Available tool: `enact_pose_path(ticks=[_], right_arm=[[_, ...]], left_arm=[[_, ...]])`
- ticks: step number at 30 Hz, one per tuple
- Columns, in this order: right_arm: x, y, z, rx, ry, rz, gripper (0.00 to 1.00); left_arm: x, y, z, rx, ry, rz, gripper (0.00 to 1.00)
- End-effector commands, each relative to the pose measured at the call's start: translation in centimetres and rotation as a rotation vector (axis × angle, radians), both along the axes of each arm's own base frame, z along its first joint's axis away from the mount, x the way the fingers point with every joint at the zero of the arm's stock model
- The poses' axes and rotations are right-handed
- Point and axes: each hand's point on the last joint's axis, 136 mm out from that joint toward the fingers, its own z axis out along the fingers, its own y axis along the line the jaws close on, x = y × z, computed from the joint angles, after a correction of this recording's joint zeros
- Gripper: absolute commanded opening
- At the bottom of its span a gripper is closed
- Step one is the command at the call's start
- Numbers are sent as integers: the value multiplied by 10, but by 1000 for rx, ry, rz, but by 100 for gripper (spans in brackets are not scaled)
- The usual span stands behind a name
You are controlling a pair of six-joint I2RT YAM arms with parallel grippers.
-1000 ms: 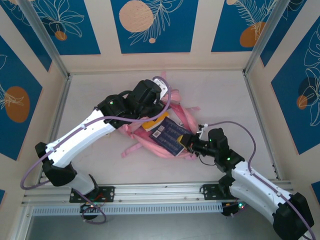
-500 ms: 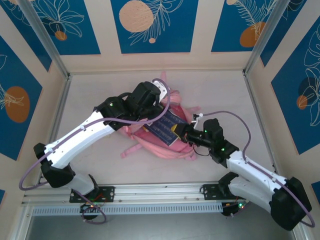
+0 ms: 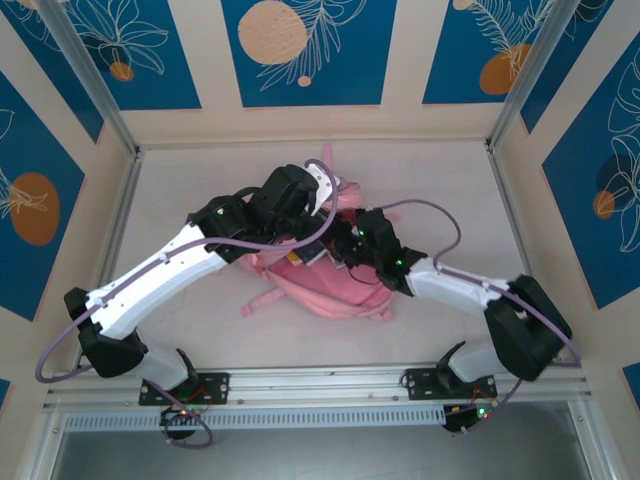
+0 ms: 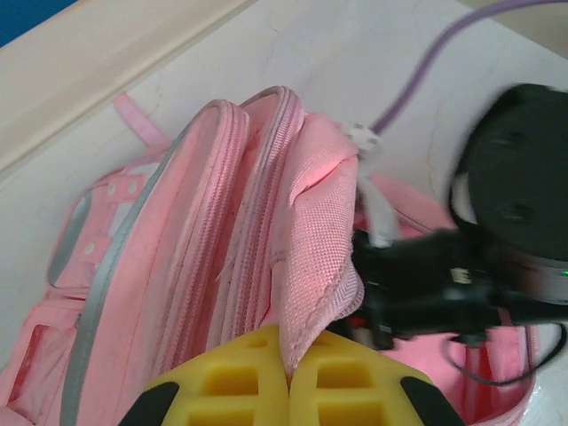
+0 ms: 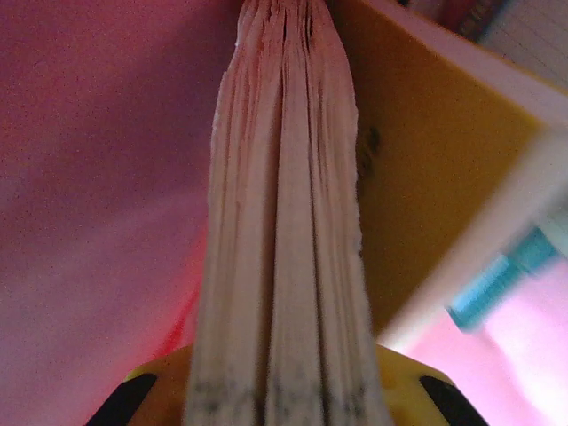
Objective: Pack the student bag
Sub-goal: Place the book in the student bag.
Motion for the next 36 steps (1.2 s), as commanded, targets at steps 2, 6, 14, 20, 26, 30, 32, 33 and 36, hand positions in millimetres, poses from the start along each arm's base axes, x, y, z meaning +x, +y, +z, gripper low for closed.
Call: enact_pose_path(ticks=[2, 6, 14, 20, 26, 30, 32, 33, 36], right_arm=[[45, 17, -8, -31, 17, -101, 1], [79, 38, -27, -5, 33, -138, 4], [99, 60, -12, 103, -98, -92, 44], [72, 38, 21, 38, -211, -26, 72], [28, 14, 15, -7, -216, 47, 79], [-3, -5, 13, -24, -244, 80, 76], [-17, -25, 9, -70, -237, 50, 73], [-21, -36, 8, -99, -228, 25, 72], [-39, -91, -6, -270, -140, -125, 68]], left_arm=[[-4, -8, 51, -186, -75, -31, 0], [-3, -9, 50, -182, -80, -33, 0], [10, -13, 44, -152, -99, -30, 0], [22, -8, 38, -159, -83, 2, 0], [31, -5, 24, -185, -32, 35, 0], [34, -6, 11, -193, 9, 45, 0], [33, -9, -4, -179, 43, 43, 0], [33, -11, -13, -168, 67, 43, 0], [30, -19, -47, -146, 147, 36, 0]])
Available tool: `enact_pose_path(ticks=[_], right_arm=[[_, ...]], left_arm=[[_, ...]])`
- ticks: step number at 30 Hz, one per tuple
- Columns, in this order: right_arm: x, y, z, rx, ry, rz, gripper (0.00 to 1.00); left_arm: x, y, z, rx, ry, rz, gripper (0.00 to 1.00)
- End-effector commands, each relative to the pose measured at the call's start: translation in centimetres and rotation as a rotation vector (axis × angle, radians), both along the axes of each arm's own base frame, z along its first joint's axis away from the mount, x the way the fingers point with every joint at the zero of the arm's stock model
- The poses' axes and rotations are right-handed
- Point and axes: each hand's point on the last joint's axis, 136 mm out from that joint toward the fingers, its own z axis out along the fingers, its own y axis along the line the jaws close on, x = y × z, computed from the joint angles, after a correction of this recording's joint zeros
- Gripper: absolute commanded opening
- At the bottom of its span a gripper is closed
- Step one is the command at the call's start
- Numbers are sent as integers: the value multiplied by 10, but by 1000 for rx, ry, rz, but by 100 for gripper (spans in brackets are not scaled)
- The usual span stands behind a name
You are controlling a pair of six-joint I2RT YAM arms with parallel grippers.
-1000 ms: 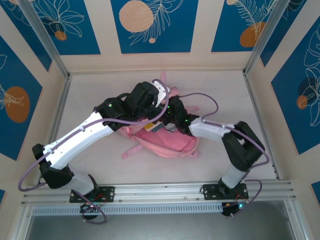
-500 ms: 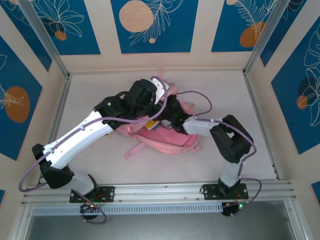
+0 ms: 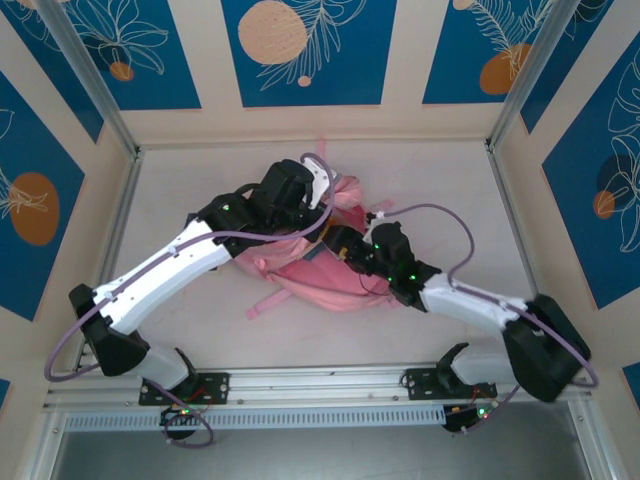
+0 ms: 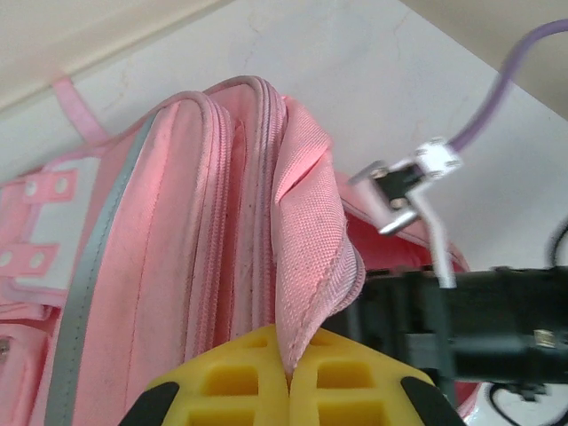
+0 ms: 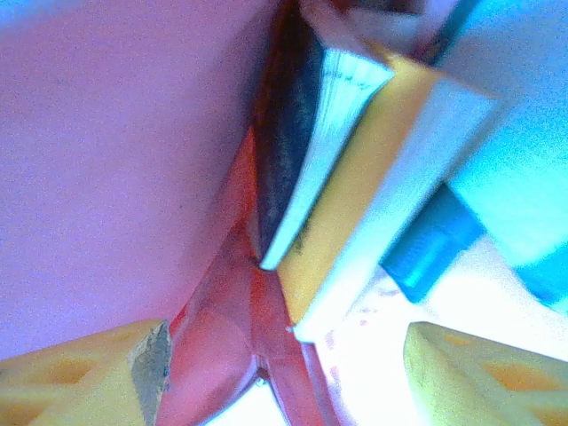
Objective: Pack the student bag
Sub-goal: Place the book in the student bag.
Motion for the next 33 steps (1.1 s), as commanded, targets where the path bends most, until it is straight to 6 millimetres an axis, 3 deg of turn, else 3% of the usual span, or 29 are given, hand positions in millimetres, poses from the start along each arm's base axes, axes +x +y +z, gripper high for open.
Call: enact_pose_path(ticks=[1, 2, 5, 8, 11, 16, 18, 20, 24, 27, 29, 33], right_arm=[[-18, -71, -20, -214, 86, -231, 67], [-25, -93, -22, -243, 111, -313, 65], [-38, -130, -12, -286, 82, -431, 61], [-47, -154, -9, -326, 91, -504, 61], [-50, -156, -9, -327, 100, -496, 60], [-52, -153, -11, -322, 118, -476, 60], [-51, -151, -9, -326, 105, -462, 60], [-50, -149, -3, -327, 89, -446, 60], [-52, -147, 5, -337, 69, -417, 61], [-56, -149, 5, -347, 66, -407, 62], [-58, -149, 2, -344, 63, -398, 63], [-58, -140, -10, -322, 53, -350, 63]], left_arm=[[5, -14, -32, -36, 78, 0, 0], [2, -20, -43, -49, 110, -18, 0], [3, -36, -73, -50, 179, -41, 0], [15, -49, -93, -20, 215, -40, 0], [36, -60, -109, 2, 232, -36, 0], [79, -69, -156, 41, 314, -18, 0], [94, -77, -160, 18, 335, -20, 1], [103, -87, -152, -30, 351, -26, 7], [96, -99, -122, -117, 353, -75, 20], [86, -83, -97, -130, 315, -74, 42], [83, -60, -81, -137, 265, -33, 54], [92, 22, -68, -159, 195, 182, 68]])
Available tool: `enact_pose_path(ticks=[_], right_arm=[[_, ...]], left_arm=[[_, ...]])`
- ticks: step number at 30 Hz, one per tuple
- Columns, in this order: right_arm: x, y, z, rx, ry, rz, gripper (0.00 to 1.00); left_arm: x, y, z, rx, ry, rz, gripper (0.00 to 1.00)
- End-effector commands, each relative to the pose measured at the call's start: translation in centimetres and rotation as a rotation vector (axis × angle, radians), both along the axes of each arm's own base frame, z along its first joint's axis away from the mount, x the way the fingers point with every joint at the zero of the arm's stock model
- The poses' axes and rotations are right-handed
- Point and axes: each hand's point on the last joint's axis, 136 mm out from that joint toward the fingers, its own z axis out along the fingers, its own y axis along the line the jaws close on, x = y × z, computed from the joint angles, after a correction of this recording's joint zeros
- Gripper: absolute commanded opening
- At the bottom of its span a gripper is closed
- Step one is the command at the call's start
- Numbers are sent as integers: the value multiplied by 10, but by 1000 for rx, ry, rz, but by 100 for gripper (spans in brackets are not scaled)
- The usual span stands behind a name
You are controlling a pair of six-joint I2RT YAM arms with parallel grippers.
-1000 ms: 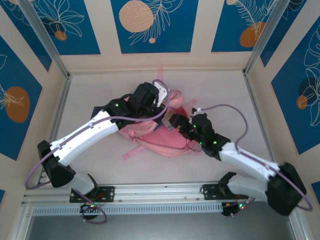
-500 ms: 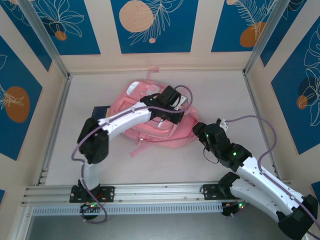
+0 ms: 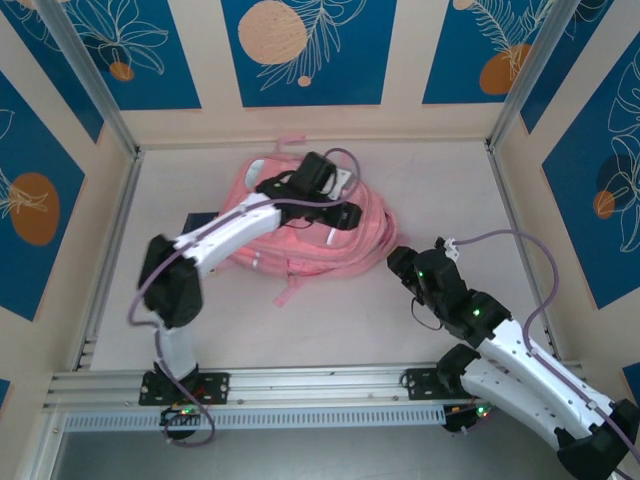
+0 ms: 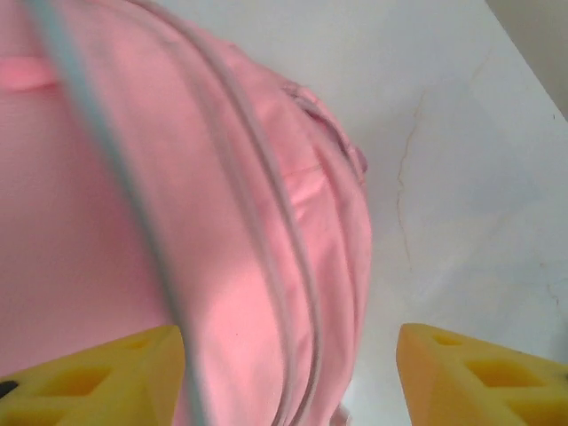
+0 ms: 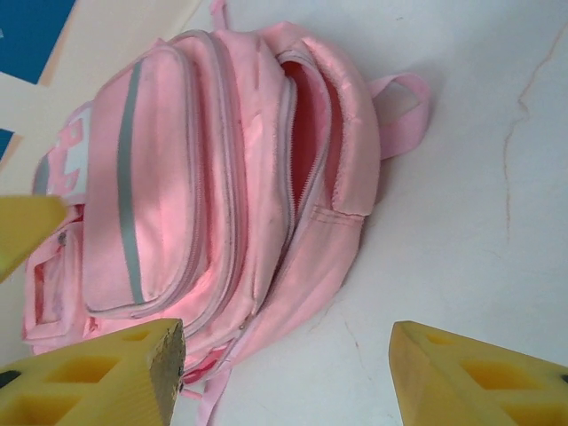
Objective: Pack the student bag
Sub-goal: Place the book in the student bag, then move the book to the bottom-center of the table.
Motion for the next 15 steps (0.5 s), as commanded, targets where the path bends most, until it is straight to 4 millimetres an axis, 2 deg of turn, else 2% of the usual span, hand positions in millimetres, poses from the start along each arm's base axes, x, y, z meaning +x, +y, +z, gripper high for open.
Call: enact_pose_path(ticks=[1, 5, 7, 9, 12, 15], right_arm=[[0, 6, -11, -2, 1, 42, 62], [3, 14, -17, -4, 10, 68, 62], [6, 17, -17, -9, 12, 79, 62], [7, 21, -18, -6, 16, 90, 62], [8, 26, -18, 1, 23, 105, 61], [8, 32, -19, 10, 22, 128, 61]], left_arm=[[25, 80, 31, -22, -98, 240, 69], [37, 184, 16, 5, -65, 569, 71], [39, 239, -2, 58, -25, 762, 77], [40, 277, -20, 76, 32, 896, 78], [41, 319, -53, 52, 157, 1072, 78], [46, 342, -86, 19, 267, 1168, 75]])
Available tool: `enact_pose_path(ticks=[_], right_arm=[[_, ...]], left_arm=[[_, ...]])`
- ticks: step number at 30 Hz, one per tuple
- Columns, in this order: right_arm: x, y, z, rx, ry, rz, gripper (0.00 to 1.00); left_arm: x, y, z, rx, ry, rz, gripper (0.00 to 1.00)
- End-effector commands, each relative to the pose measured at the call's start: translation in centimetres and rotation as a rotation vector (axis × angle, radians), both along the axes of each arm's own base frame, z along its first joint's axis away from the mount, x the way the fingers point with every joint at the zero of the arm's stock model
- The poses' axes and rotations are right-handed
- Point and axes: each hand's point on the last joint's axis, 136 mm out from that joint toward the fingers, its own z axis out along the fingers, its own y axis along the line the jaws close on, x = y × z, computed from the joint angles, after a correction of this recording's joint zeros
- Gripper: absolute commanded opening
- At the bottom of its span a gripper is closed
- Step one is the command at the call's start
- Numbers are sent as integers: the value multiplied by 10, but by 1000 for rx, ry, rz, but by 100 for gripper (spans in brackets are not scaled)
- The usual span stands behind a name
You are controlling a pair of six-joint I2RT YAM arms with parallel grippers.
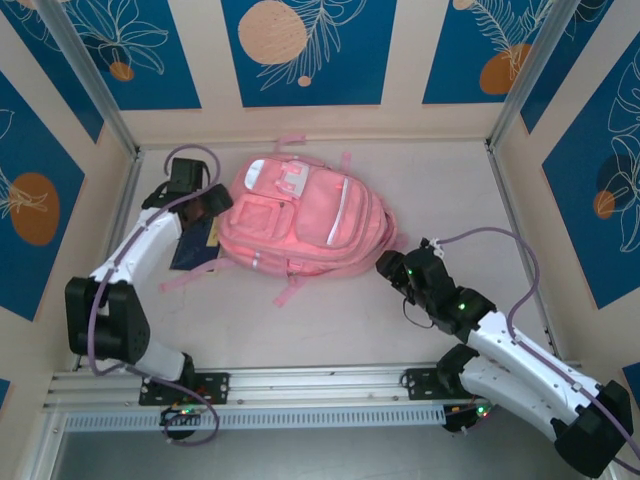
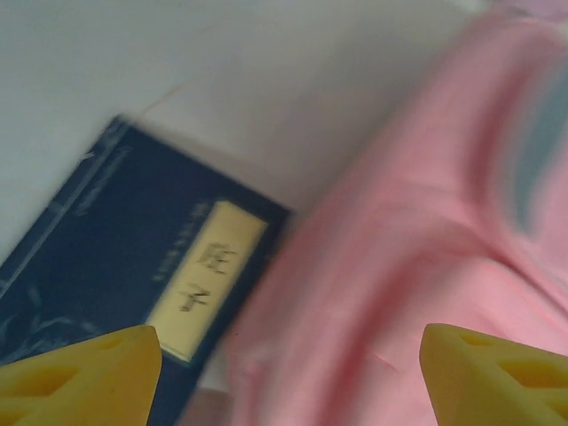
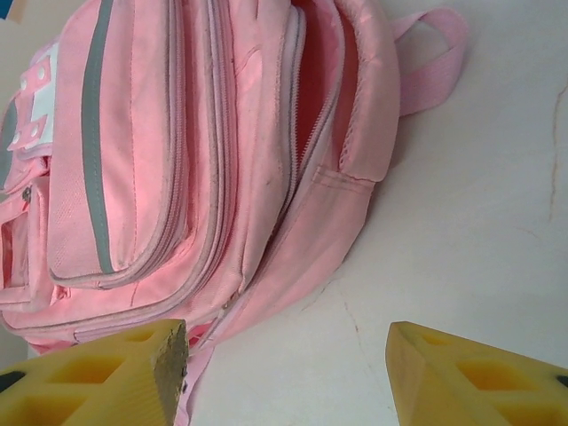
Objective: Pack the student bag
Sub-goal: Move the book to the bottom-center of the table.
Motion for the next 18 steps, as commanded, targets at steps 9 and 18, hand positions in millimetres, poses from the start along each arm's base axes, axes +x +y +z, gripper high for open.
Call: enact_pose_path(ticks=[9, 18], right_arm=[[2, 23, 13, 51, -60, 117, 60], [1, 30, 22, 64, -77, 155, 60]], left_arm=[[-11, 28, -117, -203, 298, 295, 75], [-56, 21, -138, -289, 380, 426, 70]])
